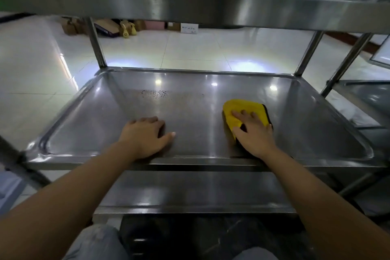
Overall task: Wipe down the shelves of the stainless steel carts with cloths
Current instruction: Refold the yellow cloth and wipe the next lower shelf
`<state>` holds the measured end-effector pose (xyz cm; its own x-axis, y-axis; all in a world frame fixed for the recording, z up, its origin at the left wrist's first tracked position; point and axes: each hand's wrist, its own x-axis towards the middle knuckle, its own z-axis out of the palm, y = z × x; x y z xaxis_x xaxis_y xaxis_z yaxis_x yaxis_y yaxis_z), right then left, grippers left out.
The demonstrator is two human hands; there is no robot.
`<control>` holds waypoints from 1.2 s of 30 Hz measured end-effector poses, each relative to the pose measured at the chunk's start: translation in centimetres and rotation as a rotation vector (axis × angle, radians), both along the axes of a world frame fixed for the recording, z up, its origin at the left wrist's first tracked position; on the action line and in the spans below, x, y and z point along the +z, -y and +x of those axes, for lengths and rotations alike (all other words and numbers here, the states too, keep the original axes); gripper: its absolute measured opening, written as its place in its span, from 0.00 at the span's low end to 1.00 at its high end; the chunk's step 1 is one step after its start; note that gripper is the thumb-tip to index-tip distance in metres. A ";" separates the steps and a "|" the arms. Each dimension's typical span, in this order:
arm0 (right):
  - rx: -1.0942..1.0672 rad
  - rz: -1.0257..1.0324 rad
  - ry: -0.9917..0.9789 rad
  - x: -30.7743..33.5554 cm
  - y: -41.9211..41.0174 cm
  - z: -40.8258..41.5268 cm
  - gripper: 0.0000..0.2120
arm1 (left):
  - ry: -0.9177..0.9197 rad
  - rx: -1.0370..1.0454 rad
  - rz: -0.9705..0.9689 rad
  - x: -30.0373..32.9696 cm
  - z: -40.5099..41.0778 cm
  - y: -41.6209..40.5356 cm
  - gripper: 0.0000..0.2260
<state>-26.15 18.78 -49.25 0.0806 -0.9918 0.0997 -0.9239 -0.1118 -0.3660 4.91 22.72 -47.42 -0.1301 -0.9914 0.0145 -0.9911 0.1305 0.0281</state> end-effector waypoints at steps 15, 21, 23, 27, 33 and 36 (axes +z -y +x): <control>0.339 0.046 -0.045 -0.1 0.4 22.2 0.25 | -0.137 0.280 -0.180 -3.0 7.3 -1.1 0.26; 0.249 -0.009 -0.014 -0.6 1.3 13.7 0.23 | -0.054 0.210 -0.079 -1.9 8.3 -0.8 0.25; 0.080 -0.014 -0.021 -0.4 2.2 9.8 0.23 | -0.036 0.115 -0.041 -1.3 10.6 -0.9 0.25; -0.137 0.057 -0.015 0.1 4.7 4.6 0.24 | -0.086 0.035 -0.059 -1.8 13.3 -2.4 0.35; -0.164 0.115 0.073 1.2 9.3 7.7 0.23 | -0.124 0.165 -0.114 -3.2 12.9 -1.3 0.36; -0.026 0.107 0.094 1.3 11.5 12.8 0.23 | -0.140 0.223 -0.126 -3.6 12.6 -0.8 0.36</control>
<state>-13.38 7.24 -47.96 0.0502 -0.9987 -0.0011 -0.8868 -0.0441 -0.4600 17.54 23.51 -51.02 0.1030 -0.9845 0.1421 -0.9833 -0.0792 0.1641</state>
